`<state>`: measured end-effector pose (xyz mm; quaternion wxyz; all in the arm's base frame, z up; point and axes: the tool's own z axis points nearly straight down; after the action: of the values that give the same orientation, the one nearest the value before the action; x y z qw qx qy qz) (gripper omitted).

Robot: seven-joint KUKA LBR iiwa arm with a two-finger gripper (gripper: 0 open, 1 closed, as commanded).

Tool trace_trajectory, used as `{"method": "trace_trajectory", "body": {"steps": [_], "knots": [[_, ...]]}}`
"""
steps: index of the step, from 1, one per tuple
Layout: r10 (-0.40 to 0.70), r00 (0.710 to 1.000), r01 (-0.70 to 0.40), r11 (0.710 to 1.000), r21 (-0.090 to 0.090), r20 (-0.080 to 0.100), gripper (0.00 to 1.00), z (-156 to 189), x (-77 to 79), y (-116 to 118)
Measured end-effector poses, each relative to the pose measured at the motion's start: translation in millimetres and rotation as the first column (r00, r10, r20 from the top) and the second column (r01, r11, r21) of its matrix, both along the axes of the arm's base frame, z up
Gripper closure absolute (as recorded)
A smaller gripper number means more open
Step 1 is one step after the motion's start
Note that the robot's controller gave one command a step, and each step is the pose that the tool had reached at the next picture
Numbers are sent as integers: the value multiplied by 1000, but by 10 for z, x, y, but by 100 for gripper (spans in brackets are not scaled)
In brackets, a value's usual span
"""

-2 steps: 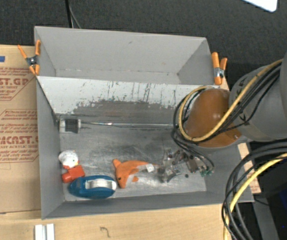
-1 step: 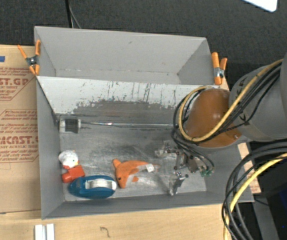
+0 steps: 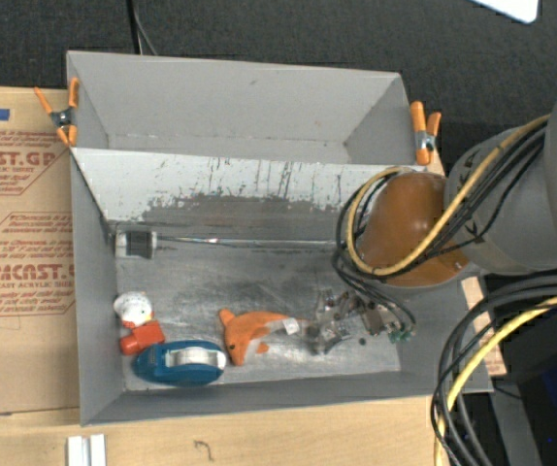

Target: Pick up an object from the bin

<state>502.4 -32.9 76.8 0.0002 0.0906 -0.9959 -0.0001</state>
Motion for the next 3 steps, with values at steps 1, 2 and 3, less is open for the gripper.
{"method": "trace_trajectory", "body": {"steps": [1,2,3], "knots": [[0,1000,0,1000,0,0,0,0,0,1],[0,1000,0,1000,0,0,100,0,0,1],[0,1000,0,1000,0,0,100,0,0,1]]}}
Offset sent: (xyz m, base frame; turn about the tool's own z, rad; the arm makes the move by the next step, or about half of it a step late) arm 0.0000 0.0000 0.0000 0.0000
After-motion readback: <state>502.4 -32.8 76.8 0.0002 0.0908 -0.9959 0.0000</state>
